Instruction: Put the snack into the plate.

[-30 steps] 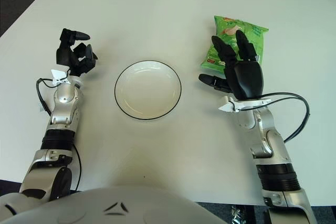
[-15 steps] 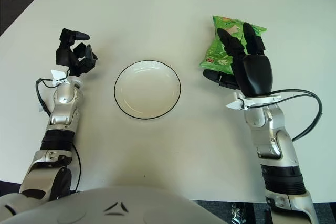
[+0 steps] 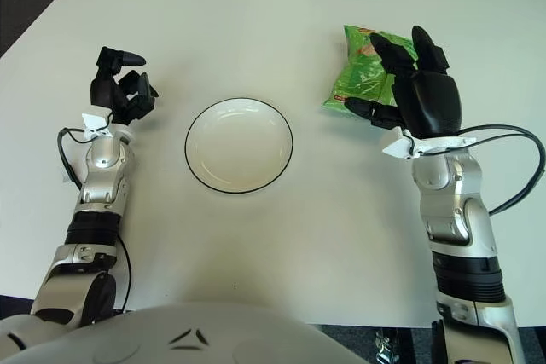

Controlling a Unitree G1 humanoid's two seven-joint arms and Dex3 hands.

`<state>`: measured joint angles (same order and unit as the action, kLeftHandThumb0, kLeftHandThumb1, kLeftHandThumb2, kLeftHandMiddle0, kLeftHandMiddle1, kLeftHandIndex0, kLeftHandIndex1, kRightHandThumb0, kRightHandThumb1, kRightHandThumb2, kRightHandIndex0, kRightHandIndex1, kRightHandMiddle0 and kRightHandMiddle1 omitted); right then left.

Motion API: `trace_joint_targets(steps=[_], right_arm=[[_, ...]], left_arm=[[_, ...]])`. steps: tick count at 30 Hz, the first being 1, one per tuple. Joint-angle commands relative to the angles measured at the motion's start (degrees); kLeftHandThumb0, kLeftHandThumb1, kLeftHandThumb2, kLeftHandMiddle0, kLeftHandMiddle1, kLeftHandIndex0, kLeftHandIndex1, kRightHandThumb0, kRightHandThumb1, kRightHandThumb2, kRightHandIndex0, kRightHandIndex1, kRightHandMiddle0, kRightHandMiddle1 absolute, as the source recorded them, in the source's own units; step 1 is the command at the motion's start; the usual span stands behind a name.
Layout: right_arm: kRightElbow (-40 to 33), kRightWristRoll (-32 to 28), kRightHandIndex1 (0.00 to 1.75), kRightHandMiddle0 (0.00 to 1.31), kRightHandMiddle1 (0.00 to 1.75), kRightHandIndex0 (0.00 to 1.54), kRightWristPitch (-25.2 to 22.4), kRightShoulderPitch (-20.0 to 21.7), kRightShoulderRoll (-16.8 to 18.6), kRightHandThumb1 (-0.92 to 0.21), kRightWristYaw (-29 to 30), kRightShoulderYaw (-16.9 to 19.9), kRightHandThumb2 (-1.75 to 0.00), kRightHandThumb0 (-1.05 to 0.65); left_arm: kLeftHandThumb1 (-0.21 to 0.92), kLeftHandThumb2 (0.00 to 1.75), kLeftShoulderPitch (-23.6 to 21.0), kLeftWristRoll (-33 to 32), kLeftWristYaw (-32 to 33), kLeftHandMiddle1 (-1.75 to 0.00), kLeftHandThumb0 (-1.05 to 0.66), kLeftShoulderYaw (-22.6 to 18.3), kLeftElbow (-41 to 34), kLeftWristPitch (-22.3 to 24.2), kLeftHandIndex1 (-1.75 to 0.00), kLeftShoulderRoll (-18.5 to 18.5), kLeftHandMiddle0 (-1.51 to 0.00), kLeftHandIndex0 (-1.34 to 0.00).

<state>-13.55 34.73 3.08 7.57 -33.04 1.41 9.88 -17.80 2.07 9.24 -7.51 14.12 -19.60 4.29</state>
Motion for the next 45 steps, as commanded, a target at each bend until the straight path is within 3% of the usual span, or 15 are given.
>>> trace_joint_targets(steps=[1, 13, 22, 33, 45], right_arm=[[0.69, 0.02, 0.00, 0.26, 0.01, 0.00, -1.75, 1.00, -0.70, -0.92, -1.07, 0.35, -0.41, -0.82], [8.13, -0.31, 0.00, 0.27, 0.01, 0.00, -4.55, 5.91, -2.44, -0.92, -3.11, -0.72, -0.43, -0.85], [25.84, -3.11, 0.01, 0.28, 0.01, 0.02, 4.92, 11.08, -5.79, -0.92, -0.26, -2.43, -0.44, -0.87], [33.29, -7.18, 0.00, 0.28, 0.01, 0.02, 3.97, 13.53, -6.45, -0.92, -5.20, -4.27, -0.46, -0.90], [36.22, -11.06, 0.00, 0.28, 0.01, 0.02, 2.55, 12.20, -5.96, -0.92, -9.84, -6.24, -0.49, -0.92]], left_arm=[[0.70, 0.81, 7.32, -0.60, -0.40, -1.75, -0.38, -0.02, 3.79, 0.44, -1.75, -1.45, -0.85, -0.34], [0.71, 0.81, 7.31, -0.75, -0.52, -1.75, -0.38, 0.01, 3.86, 0.32, -1.75, -1.43, -0.84, -0.33], [0.71, 0.80, 7.45, -0.85, -0.44, -1.75, -0.38, 0.07, 3.57, 0.48, -1.75, -1.46, -0.84, -0.33], [0.71, 0.80, 7.76, -0.75, -0.26, -1.75, -0.38, 0.16, 3.10, 0.54, -1.75, -1.58, -0.83, -0.33], [0.71, 0.80, 7.79, -0.78, -0.23, -1.75, -0.38, 0.10, 3.15, 0.37, -1.75, -1.58, -0.83, -0.33]])
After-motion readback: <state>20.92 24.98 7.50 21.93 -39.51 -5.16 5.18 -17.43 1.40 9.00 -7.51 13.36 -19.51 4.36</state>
